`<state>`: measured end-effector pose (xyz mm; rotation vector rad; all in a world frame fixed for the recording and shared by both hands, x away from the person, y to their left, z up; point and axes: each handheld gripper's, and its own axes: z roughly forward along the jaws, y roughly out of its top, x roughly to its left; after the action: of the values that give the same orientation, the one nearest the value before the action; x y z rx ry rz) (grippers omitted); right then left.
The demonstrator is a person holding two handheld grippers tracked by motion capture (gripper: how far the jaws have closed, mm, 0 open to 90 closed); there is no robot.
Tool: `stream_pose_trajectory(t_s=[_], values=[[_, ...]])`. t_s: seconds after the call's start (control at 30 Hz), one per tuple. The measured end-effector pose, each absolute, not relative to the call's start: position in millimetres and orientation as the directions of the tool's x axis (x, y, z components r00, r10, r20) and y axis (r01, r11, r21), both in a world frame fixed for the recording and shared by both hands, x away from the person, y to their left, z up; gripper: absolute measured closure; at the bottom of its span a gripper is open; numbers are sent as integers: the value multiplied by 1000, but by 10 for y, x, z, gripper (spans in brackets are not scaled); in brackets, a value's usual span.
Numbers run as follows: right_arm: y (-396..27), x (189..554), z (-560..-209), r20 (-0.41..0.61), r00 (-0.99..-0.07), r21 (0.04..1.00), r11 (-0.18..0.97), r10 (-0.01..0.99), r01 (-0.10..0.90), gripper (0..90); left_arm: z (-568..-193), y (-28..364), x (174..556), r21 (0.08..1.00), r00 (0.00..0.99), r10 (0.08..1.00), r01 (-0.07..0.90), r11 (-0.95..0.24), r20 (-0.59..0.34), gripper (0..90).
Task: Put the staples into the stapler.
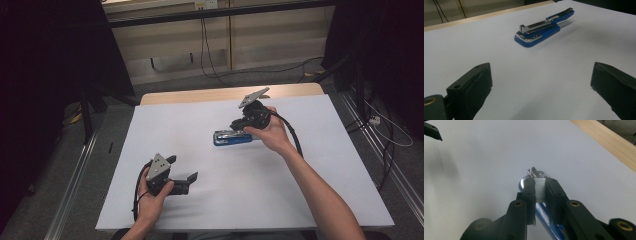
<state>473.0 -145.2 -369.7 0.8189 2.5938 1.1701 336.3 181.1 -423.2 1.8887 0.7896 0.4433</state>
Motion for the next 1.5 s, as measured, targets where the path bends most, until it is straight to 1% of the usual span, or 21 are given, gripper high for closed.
stream_pose_trajectory(t_s=[0.2,0.57,0.73,1.2,1.33,1.5], values=[[-1314,4749,-3696,29,-857,722,582,515,374,794,-4233,1810,3362,901,719,694,327,-286,-41,39],[-1161,4878,-3714,9,-867,707,610,498,357,794,-4236,1813,3368,899,722,691,326,-291,-39,39],[-1132,4922,-3723,4,-875,695,628,484,351,793,-4234,1813,3363,900,721,691,327,-290,-40,39],[-1117,5065,-3846,4,-860,679,630,510,377,793,-4234,1811,3361,900,723,690,327,-289,-42,39],[-1102,5088,-3882,0,-865,673,640,502,371,793,-4235,1814,3363,900,723,690,326,-289,-40,39],[-1065,5108,-3903,-35,-876,667,664,482,339,793,-4241,1808,3372,898,725,688,325,-297,-35,39]])
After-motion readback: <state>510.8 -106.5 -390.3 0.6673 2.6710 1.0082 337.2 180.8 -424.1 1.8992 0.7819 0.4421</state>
